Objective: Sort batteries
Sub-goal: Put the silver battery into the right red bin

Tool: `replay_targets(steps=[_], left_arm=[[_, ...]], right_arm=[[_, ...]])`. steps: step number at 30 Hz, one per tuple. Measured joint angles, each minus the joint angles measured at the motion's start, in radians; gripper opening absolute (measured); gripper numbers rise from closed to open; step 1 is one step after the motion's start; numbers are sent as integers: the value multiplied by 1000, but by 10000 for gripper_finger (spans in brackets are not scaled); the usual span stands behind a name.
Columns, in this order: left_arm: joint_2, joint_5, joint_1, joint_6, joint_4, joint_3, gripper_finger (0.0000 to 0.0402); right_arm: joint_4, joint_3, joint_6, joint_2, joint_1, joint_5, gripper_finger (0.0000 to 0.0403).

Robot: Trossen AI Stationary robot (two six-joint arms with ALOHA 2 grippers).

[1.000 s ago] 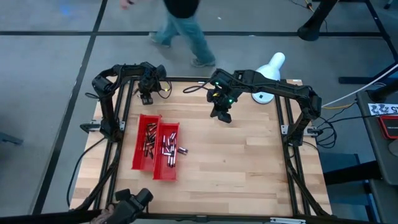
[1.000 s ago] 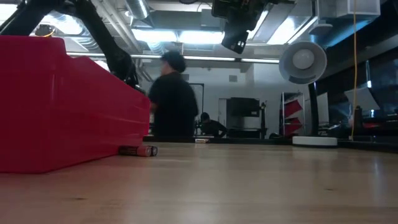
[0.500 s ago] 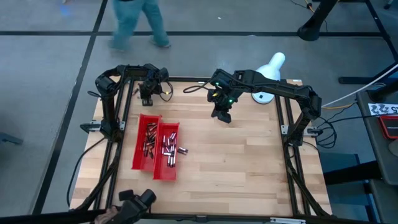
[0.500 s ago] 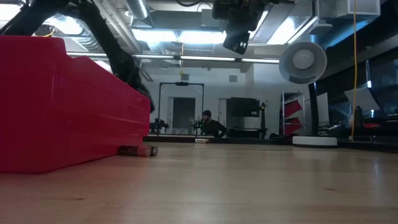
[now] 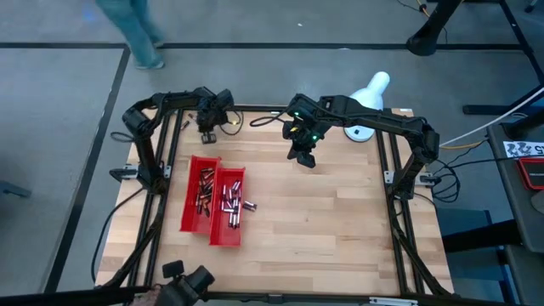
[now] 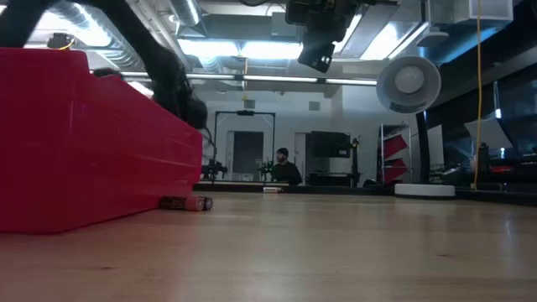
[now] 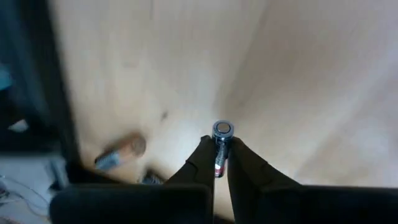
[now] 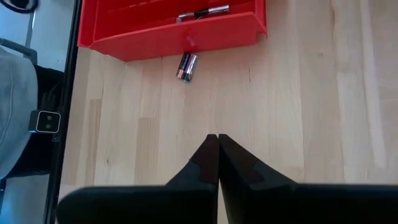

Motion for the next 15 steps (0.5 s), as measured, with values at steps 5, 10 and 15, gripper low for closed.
replay_targets(steps=[5, 10, 15], left_arm=[[-155, 93, 3, -77, -19, -1, 13], [-332, 263, -13, -174, -31, 0, 11], [-491, 537, -58, -294, -30, 2, 16]], right_arm=[[0, 0, 0, 0, 0, 0, 5], [-1, 0, -4, 0, 0, 0, 5], [-1, 0, -23, 0, 0, 0, 5]])
